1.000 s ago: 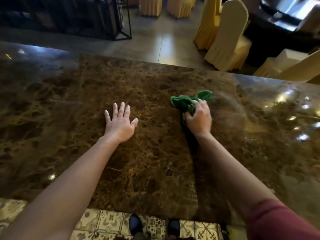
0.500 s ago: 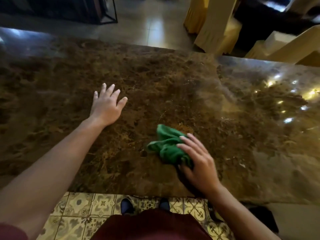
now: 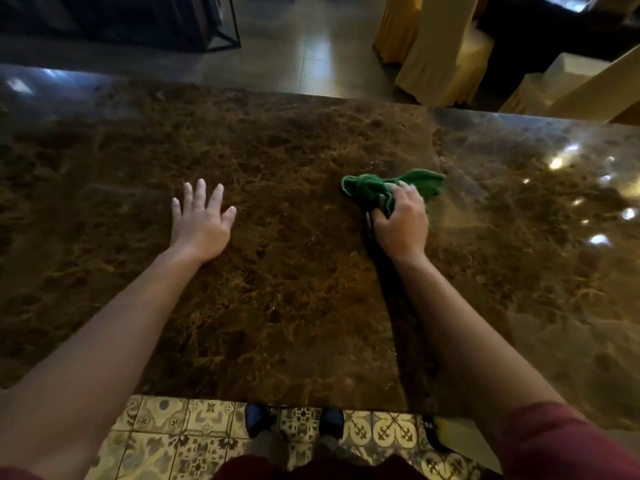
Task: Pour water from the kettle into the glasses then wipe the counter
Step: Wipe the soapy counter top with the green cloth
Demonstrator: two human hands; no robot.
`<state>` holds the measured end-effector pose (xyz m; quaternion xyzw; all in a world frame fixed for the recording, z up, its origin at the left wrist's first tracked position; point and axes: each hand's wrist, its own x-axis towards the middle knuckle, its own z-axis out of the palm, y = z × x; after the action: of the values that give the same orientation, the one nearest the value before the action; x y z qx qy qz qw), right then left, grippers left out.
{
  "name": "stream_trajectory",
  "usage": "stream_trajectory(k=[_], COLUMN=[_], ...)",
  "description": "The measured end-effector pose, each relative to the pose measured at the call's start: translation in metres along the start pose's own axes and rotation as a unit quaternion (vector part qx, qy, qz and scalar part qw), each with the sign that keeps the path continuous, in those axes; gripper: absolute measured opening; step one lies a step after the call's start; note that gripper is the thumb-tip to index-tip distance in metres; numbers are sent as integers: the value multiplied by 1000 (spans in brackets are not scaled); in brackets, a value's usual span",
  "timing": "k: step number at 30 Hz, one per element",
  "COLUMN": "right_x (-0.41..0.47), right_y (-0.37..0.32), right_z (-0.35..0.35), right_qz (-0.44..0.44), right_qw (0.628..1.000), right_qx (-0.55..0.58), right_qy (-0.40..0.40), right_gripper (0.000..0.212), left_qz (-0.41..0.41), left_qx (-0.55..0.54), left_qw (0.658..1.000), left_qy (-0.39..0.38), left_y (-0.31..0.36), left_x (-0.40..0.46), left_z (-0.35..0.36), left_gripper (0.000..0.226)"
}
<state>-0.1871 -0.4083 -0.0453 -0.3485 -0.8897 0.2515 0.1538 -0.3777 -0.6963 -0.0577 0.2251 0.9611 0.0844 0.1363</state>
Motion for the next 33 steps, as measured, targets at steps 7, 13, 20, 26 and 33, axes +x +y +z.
stream_trajectory(k=[7,13,20,26,33], right_x=[-82,24,171,250,246], right_y=[-50,-10,-32,-80,-217], right_z=[29,18,51,97,186], right_qz=[-268,-144,1,10,-85], right_qw=[952,988,997,997,996], right_qx=[-13,-37,-52,-39,-21], right_qy=[-150,-31,51,60,-21], right_gripper=[65,58,55,52,48], left_qz=[8,-84,-80,-69,-57], left_qx=[8,17,34,28,30], left_qw=[995,996,996,997,998], left_qy=[99,19,1,-1,-10], left_y=[-11,-20,-26,-24,-18], left_x=[15,60,63,64,62], left_z=[-17,-34,-24,-19,-15], left_gripper=[57,86,92,89,85])
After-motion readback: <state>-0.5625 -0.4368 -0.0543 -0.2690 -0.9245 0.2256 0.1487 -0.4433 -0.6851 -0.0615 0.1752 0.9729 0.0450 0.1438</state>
